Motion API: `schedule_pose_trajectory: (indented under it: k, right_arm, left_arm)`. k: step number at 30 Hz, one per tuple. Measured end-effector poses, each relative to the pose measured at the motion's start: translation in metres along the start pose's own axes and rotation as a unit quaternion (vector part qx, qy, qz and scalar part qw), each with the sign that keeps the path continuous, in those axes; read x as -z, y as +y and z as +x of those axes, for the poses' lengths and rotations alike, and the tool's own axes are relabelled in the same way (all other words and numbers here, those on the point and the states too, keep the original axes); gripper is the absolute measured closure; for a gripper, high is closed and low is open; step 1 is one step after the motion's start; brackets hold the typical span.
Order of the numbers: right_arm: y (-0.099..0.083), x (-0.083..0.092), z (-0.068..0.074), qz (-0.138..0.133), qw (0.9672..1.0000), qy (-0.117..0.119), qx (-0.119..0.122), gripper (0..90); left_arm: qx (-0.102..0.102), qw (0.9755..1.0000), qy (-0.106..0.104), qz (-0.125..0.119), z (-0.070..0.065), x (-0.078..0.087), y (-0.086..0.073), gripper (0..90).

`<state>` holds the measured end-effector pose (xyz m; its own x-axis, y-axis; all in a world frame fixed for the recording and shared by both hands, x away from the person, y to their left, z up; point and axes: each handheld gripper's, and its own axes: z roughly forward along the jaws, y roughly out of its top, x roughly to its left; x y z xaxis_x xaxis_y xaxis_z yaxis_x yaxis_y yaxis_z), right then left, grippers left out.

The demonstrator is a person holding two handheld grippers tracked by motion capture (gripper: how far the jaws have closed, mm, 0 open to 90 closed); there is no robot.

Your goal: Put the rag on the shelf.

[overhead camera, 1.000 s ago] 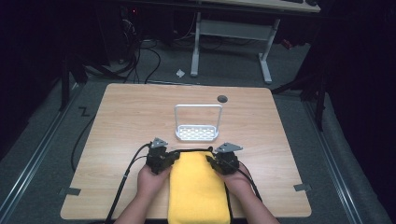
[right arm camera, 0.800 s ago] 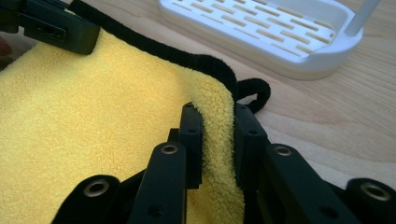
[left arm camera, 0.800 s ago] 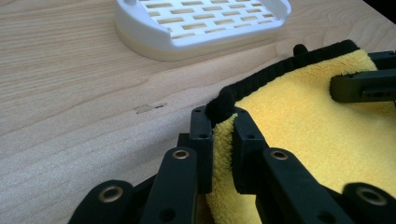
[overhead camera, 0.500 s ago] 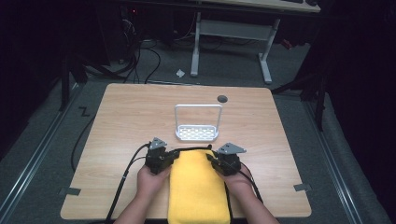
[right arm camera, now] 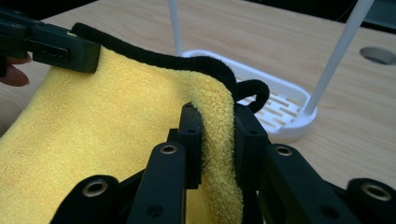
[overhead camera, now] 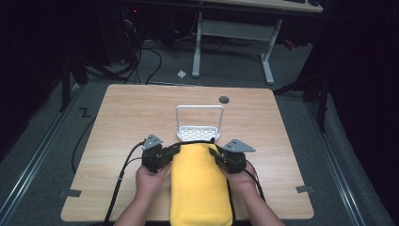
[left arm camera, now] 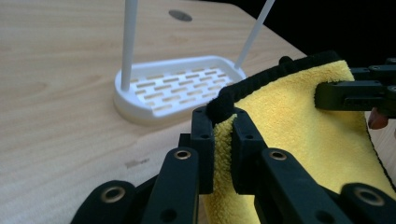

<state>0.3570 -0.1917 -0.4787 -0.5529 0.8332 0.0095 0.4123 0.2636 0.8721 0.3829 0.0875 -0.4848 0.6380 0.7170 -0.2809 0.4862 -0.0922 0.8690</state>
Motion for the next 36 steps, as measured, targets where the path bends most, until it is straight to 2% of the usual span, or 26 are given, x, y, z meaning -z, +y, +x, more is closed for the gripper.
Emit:
schedule_pose_trajectory:
  k: [4, 12, 16, 36]
  right_arm:
    - [0.009, 0.006, -0.001, -0.024, 0.9997, 0.000, -0.002, 76.9]
    - [0.034, 0.018, -0.002, -0.068, 0.9974, -0.013, 0.016, 76.8]
    - [0.048, 0.024, -0.002, -0.090, 0.9956, -0.017, 0.020, 76.7]
    - [0.096, 0.043, -0.002, -0.148, 0.9874, -0.037, 0.041, 76.5]
  left_arm:
    - [-0.010, 0.9998, 0.001, -0.017, -0.004, 0.007, 0.013, 81.8]
    - [-0.020, 0.9981, 0.009, -0.057, -0.011, 0.016, 0.042, 81.8]
    - [-0.039, 0.9964, 0.014, -0.073, -0.014, 0.023, 0.057, 81.9]
    - [-0.070, 0.9885, 0.015, -0.134, -0.024, 0.044, 0.103, 81.9]
